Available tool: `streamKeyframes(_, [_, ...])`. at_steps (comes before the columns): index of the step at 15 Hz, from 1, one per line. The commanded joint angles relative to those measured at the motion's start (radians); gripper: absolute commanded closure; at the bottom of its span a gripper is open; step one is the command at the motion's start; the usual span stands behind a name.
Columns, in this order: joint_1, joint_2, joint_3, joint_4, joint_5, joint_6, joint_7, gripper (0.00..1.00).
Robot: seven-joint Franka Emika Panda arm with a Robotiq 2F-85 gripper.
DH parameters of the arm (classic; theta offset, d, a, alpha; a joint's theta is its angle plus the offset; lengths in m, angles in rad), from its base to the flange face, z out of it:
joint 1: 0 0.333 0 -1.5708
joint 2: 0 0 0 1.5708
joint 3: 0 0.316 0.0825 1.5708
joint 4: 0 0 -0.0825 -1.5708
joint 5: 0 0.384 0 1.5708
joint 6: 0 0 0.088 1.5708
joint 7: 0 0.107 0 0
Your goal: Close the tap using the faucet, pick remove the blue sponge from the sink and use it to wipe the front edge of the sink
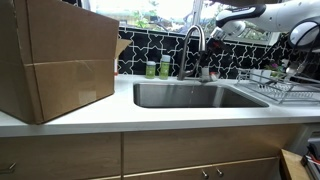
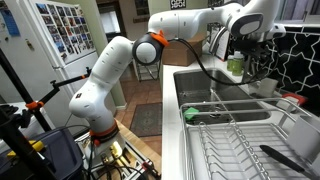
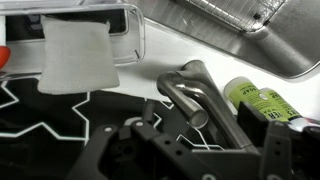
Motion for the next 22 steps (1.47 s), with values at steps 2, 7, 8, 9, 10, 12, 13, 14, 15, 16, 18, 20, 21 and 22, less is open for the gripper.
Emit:
streamKeyframes(2, [0.004,0.077,-0.002,0.108,-0.022,-0.031,-0.003,0.55])
streamKeyframes(7, [0.014,0.103,-0.007,0.143,-0.038,-0.025,0.0,0.92])
streamKeyframes(8, [0.015,0.105,-0.01,0.15,-0.05,-0.024,0.0,0.96])
streamKeyframes(9, [0.015,0.108,-0.01,0.156,-0.055,-0.024,0.0,0.94])
streamKeyframes(10, [0.018,0.111,-0.01,0.161,-0.061,-0.022,-0.001,0.94])
streamKeyframes(12, [0.023,0.114,-0.008,0.168,-0.072,-0.019,0.0,0.95])
streamKeyframes(13, [0.024,0.112,-0.001,0.169,-0.068,-0.018,-0.004,0.94])
streamKeyframes(14, [0.025,0.11,0.006,0.17,-0.064,-0.018,-0.003,0.94])
streamKeyframes(15, [0.023,0.107,0.014,0.169,-0.055,-0.015,-0.004,0.94])
streamKeyframes(16, [0.02,0.104,0.023,0.167,-0.042,-0.008,-0.006,0.94])
streamKeyframes(18, [0.012,0.1,0.038,0.165,-0.024,-0.017,-0.01,0.94])
streamKeyframes(20, [-0.001,0.095,0.058,0.162,-0.003,-0.037,-0.019,0.94])
streamKeyframes(21, [-0.009,0.093,0.07,0.161,0.01,-0.044,-0.025,0.94])
streamKeyframes(22, [-0.015,0.092,0.079,0.159,0.017,-0.046,-0.027,0.94])
